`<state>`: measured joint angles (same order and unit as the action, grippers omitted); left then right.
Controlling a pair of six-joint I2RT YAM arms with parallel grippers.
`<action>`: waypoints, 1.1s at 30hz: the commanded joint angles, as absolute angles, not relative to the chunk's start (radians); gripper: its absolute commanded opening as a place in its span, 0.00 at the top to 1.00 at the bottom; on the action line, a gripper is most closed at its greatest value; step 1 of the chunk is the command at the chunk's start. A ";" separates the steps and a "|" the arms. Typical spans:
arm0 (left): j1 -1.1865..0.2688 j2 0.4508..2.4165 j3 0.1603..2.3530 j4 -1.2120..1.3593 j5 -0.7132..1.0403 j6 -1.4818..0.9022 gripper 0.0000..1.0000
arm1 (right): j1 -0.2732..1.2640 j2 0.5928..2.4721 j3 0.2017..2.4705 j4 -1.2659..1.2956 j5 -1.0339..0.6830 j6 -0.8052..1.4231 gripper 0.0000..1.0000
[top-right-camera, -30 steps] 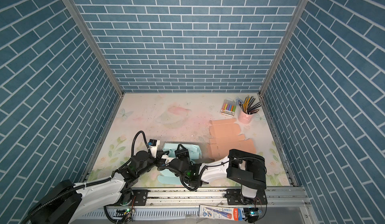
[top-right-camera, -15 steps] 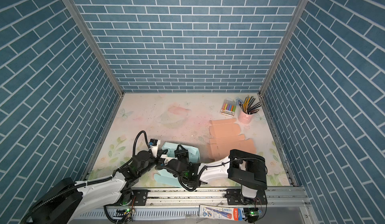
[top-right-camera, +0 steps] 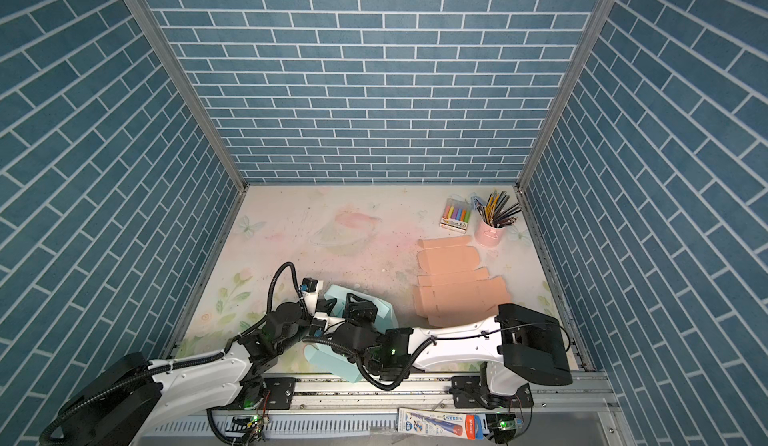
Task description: Fold the paper box
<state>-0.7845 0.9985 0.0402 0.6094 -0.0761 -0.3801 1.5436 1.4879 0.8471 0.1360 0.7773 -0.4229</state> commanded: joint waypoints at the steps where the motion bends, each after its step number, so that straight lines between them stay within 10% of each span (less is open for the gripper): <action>1: -0.797 0.993 0.064 0.630 -0.107 -0.374 0.90 | 1.569 1.425 0.884 0.076 0.692 -0.184 0.45; 14: -0.813 0.944 0.031 0.656 -0.155 -0.341 0.89 | 1.180 1.305 0.926 0.100 0.077 0.424 0.46; 33: -0.845 1.066 0.047 0.749 -0.176 -0.290 0.87 | 0.960 1.576 0.838 0.331 -0.357 0.561 0.53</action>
